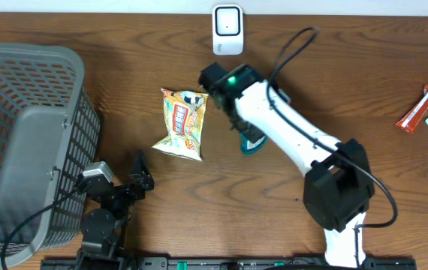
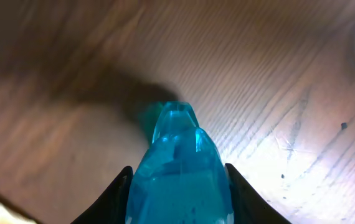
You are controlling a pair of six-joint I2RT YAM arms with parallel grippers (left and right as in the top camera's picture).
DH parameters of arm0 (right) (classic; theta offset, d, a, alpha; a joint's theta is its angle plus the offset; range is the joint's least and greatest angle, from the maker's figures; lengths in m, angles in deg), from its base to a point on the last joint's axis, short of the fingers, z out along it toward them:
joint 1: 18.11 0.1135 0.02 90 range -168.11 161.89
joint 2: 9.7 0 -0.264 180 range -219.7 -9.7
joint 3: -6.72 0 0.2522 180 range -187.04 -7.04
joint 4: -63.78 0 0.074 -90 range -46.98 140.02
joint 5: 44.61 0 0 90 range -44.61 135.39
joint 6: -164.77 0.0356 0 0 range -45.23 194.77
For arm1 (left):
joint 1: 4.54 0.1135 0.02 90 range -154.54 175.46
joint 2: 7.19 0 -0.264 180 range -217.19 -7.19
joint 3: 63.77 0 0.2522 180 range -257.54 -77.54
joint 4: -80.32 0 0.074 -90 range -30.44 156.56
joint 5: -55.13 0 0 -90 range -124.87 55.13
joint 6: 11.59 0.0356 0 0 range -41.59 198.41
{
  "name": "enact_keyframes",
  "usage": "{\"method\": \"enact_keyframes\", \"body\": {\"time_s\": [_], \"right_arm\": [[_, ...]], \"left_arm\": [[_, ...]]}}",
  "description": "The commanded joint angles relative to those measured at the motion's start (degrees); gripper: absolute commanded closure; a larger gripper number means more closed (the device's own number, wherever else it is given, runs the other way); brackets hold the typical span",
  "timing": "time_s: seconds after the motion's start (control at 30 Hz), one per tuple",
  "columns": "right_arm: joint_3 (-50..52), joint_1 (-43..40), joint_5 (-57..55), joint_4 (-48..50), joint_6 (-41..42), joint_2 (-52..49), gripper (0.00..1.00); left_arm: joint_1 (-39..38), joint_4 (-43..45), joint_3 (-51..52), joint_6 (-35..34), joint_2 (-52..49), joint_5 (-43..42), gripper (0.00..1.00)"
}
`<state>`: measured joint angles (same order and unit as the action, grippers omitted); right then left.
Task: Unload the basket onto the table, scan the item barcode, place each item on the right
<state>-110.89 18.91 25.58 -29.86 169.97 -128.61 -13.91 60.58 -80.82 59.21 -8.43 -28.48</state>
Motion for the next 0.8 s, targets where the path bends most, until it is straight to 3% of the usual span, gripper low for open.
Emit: {"method": "enact_keyframes", "body": {"time_s": [0.0,0.13,0.33,0.4,0.43,0.47,0.77], "right_arm": [[-0.31,-2.62,-2.10,-0.13,13.97,3.15,0.89],[-0.31,-4.20,-2.10,0.17,18.56,3.15,0.85],[-0.28,-5.05,-2.34,-0.26,18.71,3.10,0.80],[-0.28,-5.05,-2.34,-0.26,19.67,3.10,0.70],[-0.28,-4.81,-2.34,0.15,19.69,3.10,0.57],[-0.28,-4.76,-2.34,0.37,19.67,3.10,0.51],[-0.31,-4.76,-2.29,0.61,18.45,3.21,0.35]], "left_arm": [[0.24,-1.20,1.31,0.68,0.20,0.72,0.02],[0.24,-1.20,1.33,0.70,0.20,0.72,0.02],[0.24,-1.20,1.31,0.70,0.20,0.72,0.02],[0.24,-1.20,1.31,0.68,0.20,0.72,0.02],[0.24,-1.20,1.31,0.70,0.20,0.72,0.02],[0.24,-1.20,1.31,0.70,0.20,0.72,0.02],[0.24,-1.20,1.31,0.70,0.20,0.72,0.02]]}}
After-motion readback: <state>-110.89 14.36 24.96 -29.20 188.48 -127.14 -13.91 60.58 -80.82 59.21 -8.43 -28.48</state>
